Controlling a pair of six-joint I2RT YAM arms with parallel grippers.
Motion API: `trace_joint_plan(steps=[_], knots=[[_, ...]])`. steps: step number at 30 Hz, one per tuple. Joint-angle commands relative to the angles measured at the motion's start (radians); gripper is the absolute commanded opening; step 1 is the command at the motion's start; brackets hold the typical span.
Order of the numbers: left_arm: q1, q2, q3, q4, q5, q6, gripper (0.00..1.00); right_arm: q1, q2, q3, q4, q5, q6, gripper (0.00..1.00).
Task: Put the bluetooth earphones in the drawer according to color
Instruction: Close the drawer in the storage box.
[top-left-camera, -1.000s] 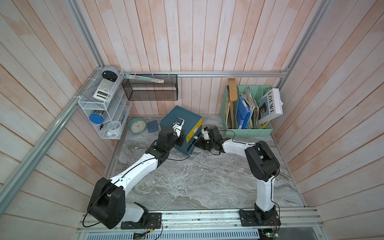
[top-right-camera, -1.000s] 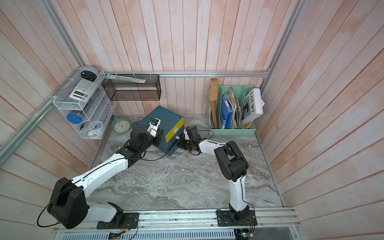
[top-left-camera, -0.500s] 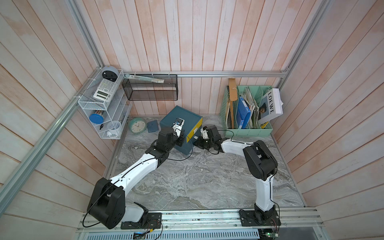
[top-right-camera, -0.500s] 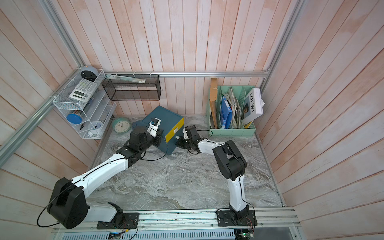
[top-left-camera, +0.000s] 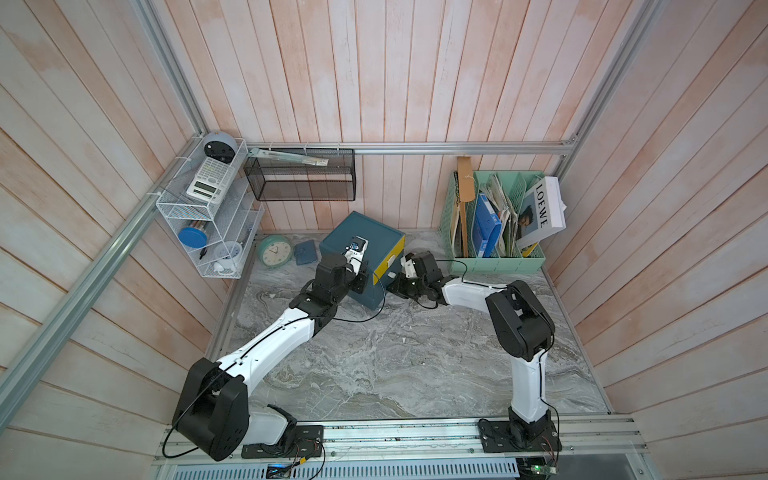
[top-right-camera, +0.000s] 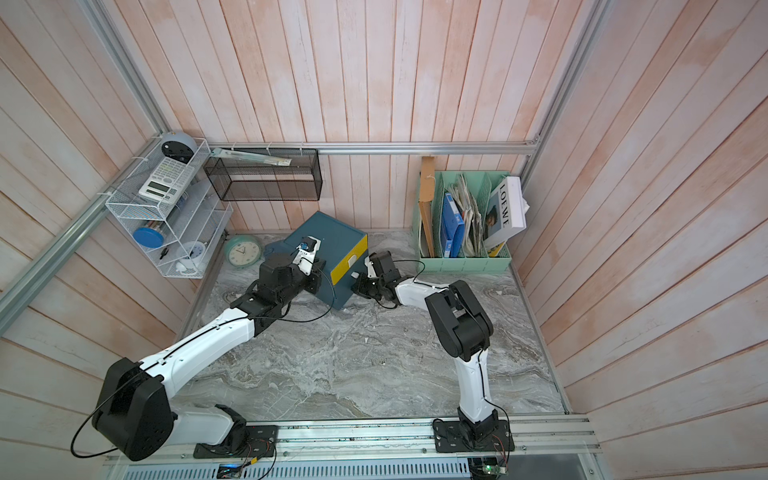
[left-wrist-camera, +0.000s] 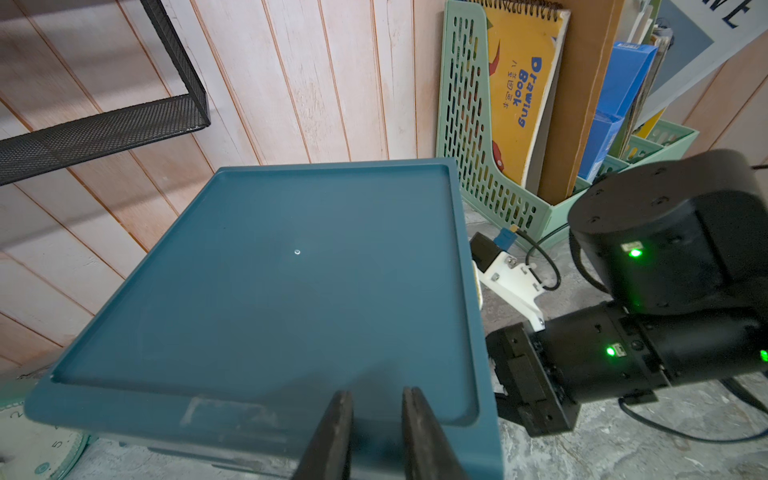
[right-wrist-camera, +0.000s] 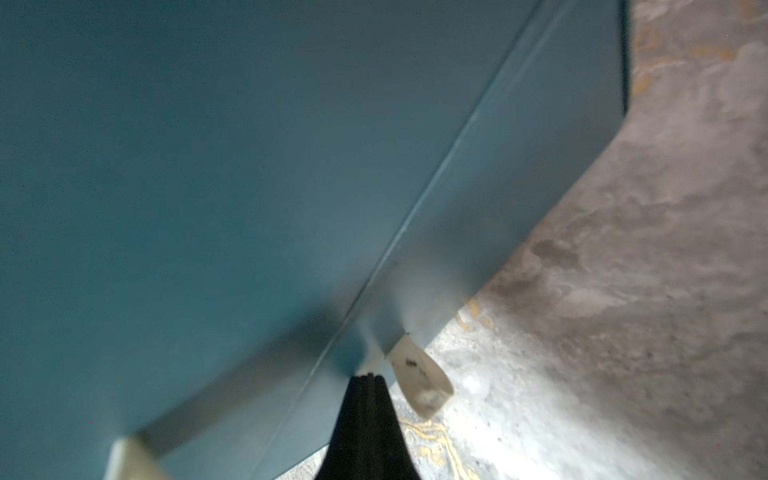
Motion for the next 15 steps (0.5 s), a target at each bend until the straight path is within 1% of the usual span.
trace_joint_plan(steps=[1, 3, 5, 11, 15], knots=[[-0.004, -0.038, 0.003, -0.011, -0.011, -0.012, 0.27, -0.005, -0.031, 0.005, -0.022, -0.011, -0.035, 0.00], [-0.004, -0.050, 0.002, -0.013, -0.009, -0.015, 0.31, -0.011, -0.043, 0.002, -0.036, -0.006, -0.042, 0.00], [-0.003, -0.066, -0.001, -0.008, -0.008, -0.023, 0.41, -0.015, -0.054, -0.003, -0.049, -0.007, -0.048, 0.00], [-0.004, -0.096, -0.012, 0.005, -0.017, -0.026, 0.63, -0.025, -0.098, -0.015, -0.091, 0.014, -0.081, 0.17], [-0.002, -0.114, -0.021, 0.016, -0.034, -0.026, 0.78, -0.033, -0.134, -0.017, -0.132, 0.034, -0.124, 0.24]])
